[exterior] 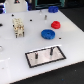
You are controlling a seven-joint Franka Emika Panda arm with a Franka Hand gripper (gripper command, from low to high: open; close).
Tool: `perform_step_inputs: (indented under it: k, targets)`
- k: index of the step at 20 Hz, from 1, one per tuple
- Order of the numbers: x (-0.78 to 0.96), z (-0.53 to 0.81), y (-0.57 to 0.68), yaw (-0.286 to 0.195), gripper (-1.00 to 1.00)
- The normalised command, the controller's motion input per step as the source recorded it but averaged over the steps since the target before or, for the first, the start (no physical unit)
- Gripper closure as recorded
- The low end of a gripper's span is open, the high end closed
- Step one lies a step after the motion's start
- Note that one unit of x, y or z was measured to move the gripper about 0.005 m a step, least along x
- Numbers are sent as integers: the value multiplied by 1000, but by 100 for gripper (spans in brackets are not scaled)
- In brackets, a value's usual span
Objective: Insert the blue gear onto the right peg, followed by the red gear
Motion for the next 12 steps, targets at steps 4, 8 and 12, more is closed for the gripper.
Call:
perform_step_inputs:
  k: [4,8,12]
  targets:
    - [-471,-276,519,0,-100]
    - [-446,-319,475,0,-100]
    - [-334,-457,364,0,-100]
